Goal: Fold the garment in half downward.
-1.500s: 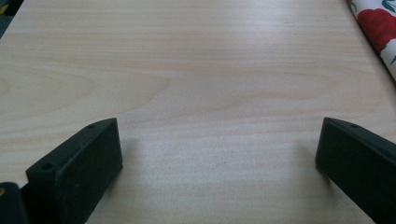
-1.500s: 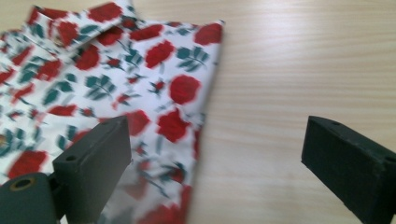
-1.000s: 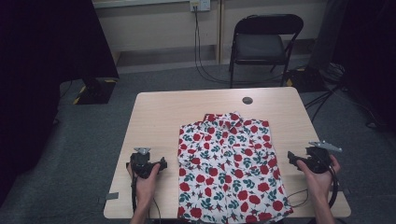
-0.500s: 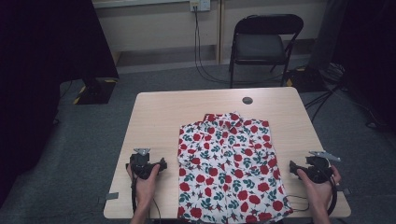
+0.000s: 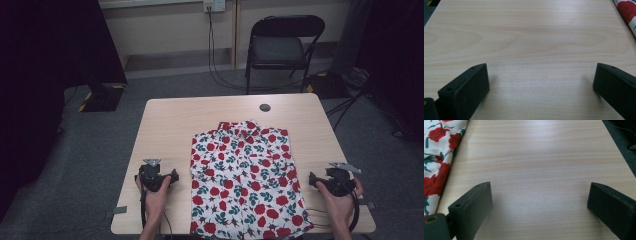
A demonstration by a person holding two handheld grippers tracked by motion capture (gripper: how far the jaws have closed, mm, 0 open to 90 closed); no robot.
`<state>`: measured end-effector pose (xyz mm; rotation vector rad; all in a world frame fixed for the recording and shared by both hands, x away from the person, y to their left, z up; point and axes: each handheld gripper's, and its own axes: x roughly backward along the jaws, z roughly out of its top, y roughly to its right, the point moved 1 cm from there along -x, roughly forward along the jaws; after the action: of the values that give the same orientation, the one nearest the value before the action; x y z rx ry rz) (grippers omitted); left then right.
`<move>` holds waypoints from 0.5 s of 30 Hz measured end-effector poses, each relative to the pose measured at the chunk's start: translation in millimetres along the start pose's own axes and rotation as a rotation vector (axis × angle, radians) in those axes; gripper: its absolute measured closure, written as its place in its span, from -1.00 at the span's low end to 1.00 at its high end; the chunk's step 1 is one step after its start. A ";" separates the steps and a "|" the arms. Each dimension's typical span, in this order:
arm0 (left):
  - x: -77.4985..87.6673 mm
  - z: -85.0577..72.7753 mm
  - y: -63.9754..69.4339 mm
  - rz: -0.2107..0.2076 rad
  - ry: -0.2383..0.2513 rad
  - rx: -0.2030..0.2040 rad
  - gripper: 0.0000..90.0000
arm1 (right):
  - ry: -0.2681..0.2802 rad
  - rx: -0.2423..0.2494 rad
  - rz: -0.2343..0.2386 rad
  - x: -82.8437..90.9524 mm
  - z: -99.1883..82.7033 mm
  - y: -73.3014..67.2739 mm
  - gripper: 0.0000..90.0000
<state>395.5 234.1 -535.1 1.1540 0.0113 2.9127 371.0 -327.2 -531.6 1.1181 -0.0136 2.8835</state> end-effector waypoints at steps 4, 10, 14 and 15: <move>-0.8 2.4 -3.3 -0.030 0.003 -0.003 -0.99 | 0.017 -0.009 0.029 1.5 5.7 2.6 -0.85; 8.1 23.8 5.5 -0.070 0.025 -0.082 -0.90 | 0.043 0.019 0.064 1.7 19.0 2.2 -0.75; 14.6 38.4 9.3 -0.099 0.033 -0.091 -0.91 | 0.071 0.046 0.107 6.9 27.8 -2.0 -0.74; 17.7 42.3 10.7 -0.097 0.043 -0.085 -0.90 | 0.079 0.046 0.116 7.3 31.4 -2.3 -0.74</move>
<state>411.5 223.7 -492.0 1.0481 -0.0544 2.8229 386.9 -325.5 -503.6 1.0424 -0.0097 3.0435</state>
